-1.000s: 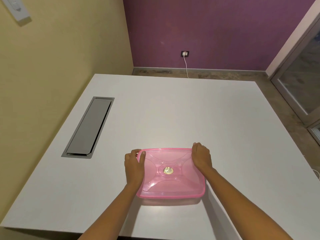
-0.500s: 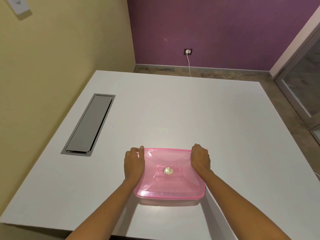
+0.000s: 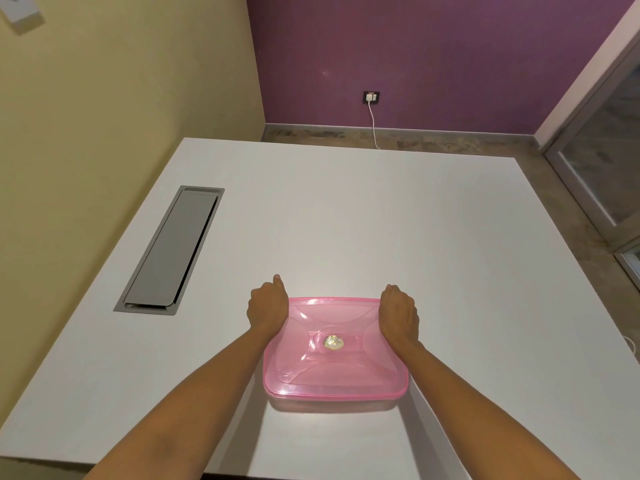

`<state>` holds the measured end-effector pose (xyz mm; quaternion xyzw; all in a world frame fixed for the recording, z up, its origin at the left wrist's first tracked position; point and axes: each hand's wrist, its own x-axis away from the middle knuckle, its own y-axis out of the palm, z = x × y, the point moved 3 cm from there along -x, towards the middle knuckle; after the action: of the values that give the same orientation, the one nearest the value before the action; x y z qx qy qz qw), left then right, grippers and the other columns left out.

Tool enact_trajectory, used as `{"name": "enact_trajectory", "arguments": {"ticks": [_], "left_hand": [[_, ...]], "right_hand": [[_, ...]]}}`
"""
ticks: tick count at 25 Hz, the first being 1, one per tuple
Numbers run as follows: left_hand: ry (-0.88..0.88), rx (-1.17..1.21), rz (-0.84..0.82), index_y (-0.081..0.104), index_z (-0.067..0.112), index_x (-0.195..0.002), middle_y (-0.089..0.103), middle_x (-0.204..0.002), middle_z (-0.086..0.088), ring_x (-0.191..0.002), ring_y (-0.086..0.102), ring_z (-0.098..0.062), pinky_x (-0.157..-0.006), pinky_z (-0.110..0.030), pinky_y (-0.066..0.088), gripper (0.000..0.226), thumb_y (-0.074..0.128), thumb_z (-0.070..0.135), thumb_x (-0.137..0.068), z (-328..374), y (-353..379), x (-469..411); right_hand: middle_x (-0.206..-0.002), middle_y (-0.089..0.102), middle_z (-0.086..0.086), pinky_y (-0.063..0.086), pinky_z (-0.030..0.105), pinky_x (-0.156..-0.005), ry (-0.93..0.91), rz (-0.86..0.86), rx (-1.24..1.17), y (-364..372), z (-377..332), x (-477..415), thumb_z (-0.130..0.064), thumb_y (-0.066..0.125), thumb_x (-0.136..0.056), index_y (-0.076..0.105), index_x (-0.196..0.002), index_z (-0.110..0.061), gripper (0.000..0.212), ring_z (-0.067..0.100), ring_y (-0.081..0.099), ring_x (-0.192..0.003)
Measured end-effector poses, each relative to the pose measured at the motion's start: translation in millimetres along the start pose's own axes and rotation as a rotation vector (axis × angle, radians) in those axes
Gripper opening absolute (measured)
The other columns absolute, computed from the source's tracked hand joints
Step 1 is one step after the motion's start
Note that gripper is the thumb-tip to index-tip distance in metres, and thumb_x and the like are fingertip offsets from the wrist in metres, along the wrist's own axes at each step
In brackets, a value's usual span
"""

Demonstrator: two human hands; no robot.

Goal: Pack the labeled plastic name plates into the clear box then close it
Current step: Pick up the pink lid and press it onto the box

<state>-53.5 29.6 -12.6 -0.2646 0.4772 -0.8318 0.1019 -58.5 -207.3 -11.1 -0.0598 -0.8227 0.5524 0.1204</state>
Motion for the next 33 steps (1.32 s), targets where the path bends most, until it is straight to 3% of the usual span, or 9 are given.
{"name": "enact_trajectory", "arguments": {"ticks": [5, 9, 11, 15, 18, 23, 27, 31, 33], "left_hand": [[0.09, -0.039, 0.04, 0.04, 0.001, -0.132, 0.058, -0.113, -0.023, -0.106, 0.053, -0.04, -0.08, -0.042, 0.046, 0.038, 0.026, 0.013, -0.098, -1.8, 4.5, -2.0], [0.047, 0.11, 0.054, 0.055, 0.003, -0.112, 0.062, -0.104, -0.021, -0.098, 0.056, -0.041, -0.079, -0.045, 0.044, 0.05, 0.022, 0.038, -0.099, -0.9, -4.9, 13.9], [0.062, 0.134, 0.078, 0.051, 0.006, -0.098, 0.062, -0.091, -0.014, -0.088, 0.059, -0.038, -0.073, -0.04, 0.041, 0.055, 0.018, 0.05, -0.096, -8.2, -6.6, 32.4], [0.004, 0.119, 0.08, 0.049, 0.009, -0.091, 0.061, -0.087, -0.012, -0.079, 0.055, -0.034, -0.07, -0.038, 0.039, 0.056, 0.013, 0.053, -0.095, -41.4, -0.4, 76.4], [-0.113, 0.131, 0.04, 0.06, 0.008, -0.091, 0.06, -0.086, -0.013, -0.081, 0.053, -0.033, -0.073, -0.038, 0.039, 0.071, 0.008, 0.055, -0.094, -55.5, 4.6, 91.6], [-0.068, 0.212, 0.109, 0.061, 0.0, -0.092, 0.065, -0.091, -0.022, -0.093, 0.055, -0.04, -0.079, -0.042, 0.042, 0.064, 0.012, 0.041, -0.099, -54.0, 4.1, 92.3], [-0.072, 0.249, 0.144, 0.057, 0.0, -0.078, 0.063, -0.083, -0.025, -0.087, 0.056, -0.041, -0.072, -0.041, 0.041, 0.063, 0.014, 0.039, -0.1, -57.6, 7.2, 90.3], [-0.086, 0.254, 0.147, 0.059, -0.002, -0.085, 0.062, -0.083, -0.025, -0.079, 0.053, -0.038, -0.068, -0.039, 0.039, 0.061, 0.014, 0.036, -0.1, -56.8, 7.3, 89.0], [-0.09, 0.208, 0.128, 0.06, -0.002, -0.099, 0.063, -0.087, -0.024, -0.074, 0.047, -0.033, -0.064, -0.035, 0.035, 0.056, 0.015, 0.031, -0.101, -57.7, 8.1, 89.0]], "right_hand": [[-0.086, 0.061, 0.017, 0.036, 0.031, -0.061, 0.014, 0.009, 0.003, 0.9, 0.6, -1.7, 0.003, 0.031, -0.092, 0.038, -0.077, -0.01, 0.021, 0.026, 0.043, -0.069], [-0.091, 0.062, 0.017, 0.035, 0.032, -0.061, -0.027, 0.017, 0.041, -0.3, -0.2, -0.2, 0.007, 0.032, -0.09, 0.049, -0.084, -0.005, 0.022, 0.033, 0.055, -0.078], [-0.091, 0.062, 0.018, 0.035, 0.032, -0.061, -0.033, 0.02, 0.038, -0.3, 0.2, 0.2, 0.007, 0.032, -0.09, 0.049, -0.083, -0.005, 0.022, 0.035, 0.059, -0.084], [-0.089, 0.063, 0.02, 0.036, 0.032, -0.06, -0.003, 0.034, 0.007, 0.9, 1.4, -1.4, 0.004, 0.032, -0.091, 0.046, -0.08, -0.007, 0.021, 0.032, 0.054, -0.075], [-0.089, 0.063, 0.02, 0.036, 0.033, -0.061, 0.005, 0.038, 0.001, 1.7, 1.6, -2.0, 0.004, 0.033, -0.091, 0.053, -0.087, 0.001, 0.021, 0.037, 0.06, -0.083], [-0.089, 0.063, 0.019, 0.035, 0.033, -0.06, 0.003, 0.036, 0.02, 1.1, 0.4, -1.9, 0.004, 0.033, -0.09, 0.05, -0.083, -0.003, 0.019, 0.037, 0.06, -0.083], [-0.089, 0.063, 0.02, 0.037, 0.033, -0.061, 0.017, 0.036, 0.015, 1.0, 0.6, -1.1, 0.003, 0.032, -0.091, 0.053, -0.088, 0.002, 0.021, 0.037, 0.06, -0.083], [-0.089, 0.064, 0.02, 0.037, 0.034, -0.06, 0.033, 0.042, 0.001, 1.2, 0.2, -1.0, 0.002, 0.032, -0.092, 0.053, -0.087, 0.001, 0.021, 0.038, 0.06, -0.081], [-0.089, 0.064, 0.021, 0.038, 0.034, -0.061, 0.037, 0.039, -0.01, 1.1, -0.3, -0.8, 0.001, 0.032, -0.092, 0.053, -0.087, 0.002, 0.022, 0.038, 0.06, -0.081]]}}
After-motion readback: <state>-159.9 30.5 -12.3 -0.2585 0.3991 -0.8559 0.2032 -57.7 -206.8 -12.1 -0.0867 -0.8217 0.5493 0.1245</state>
